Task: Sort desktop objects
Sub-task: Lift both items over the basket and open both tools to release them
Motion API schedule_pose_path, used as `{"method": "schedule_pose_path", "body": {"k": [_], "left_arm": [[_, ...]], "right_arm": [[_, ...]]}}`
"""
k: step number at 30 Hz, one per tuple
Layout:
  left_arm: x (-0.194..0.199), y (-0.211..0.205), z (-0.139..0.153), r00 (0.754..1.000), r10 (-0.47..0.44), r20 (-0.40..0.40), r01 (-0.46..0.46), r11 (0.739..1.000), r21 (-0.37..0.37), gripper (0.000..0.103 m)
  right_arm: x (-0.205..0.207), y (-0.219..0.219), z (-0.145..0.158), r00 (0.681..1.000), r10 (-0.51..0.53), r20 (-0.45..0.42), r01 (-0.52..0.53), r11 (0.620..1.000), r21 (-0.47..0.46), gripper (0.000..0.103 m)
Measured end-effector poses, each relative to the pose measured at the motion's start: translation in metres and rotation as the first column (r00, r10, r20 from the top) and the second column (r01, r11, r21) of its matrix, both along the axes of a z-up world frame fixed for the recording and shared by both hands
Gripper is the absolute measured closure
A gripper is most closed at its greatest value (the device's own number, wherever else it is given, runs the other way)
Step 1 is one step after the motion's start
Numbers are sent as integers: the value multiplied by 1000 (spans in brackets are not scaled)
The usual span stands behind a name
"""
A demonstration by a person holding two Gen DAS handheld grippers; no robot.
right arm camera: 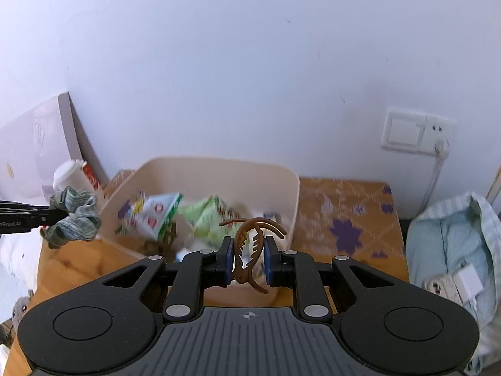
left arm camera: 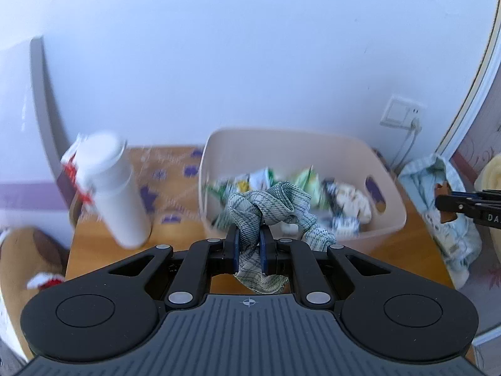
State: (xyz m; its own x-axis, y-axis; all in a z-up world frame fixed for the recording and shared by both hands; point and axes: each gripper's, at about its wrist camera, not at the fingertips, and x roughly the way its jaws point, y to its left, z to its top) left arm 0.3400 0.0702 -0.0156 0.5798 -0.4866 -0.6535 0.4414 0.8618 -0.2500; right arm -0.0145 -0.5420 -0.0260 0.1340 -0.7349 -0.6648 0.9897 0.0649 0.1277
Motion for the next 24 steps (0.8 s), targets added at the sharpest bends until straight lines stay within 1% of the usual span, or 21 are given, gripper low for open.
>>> {"method": "schedule_pose_path", "body": {"k": [5,9,11,16,24], "left_arm": [[26,-19,10,1000,-3,31,4,1000,-16,91],[42,-38,7,1000,7,27,-7,1000,-10,91],[49,-49,2,1000,15,15,-15,1000,4,91],[61,-72,-15,999,13,-29,-12,1000,25,91],[75,-85,-42,995,30,-100,-21,996,86,91]], "right_arm": [[7,-23,0,1000,-1,3,1,1000,-9,85],[15,-41,-7,1000,2,5,-2,1000,2,85],[20,-52,-14,1000,8,1,-8,1000,20,85],[30,-73,-33,999,26,-40,-23,997,71,85],[37,-90,-59,997,39,-70,-29,989,148,85]]}}
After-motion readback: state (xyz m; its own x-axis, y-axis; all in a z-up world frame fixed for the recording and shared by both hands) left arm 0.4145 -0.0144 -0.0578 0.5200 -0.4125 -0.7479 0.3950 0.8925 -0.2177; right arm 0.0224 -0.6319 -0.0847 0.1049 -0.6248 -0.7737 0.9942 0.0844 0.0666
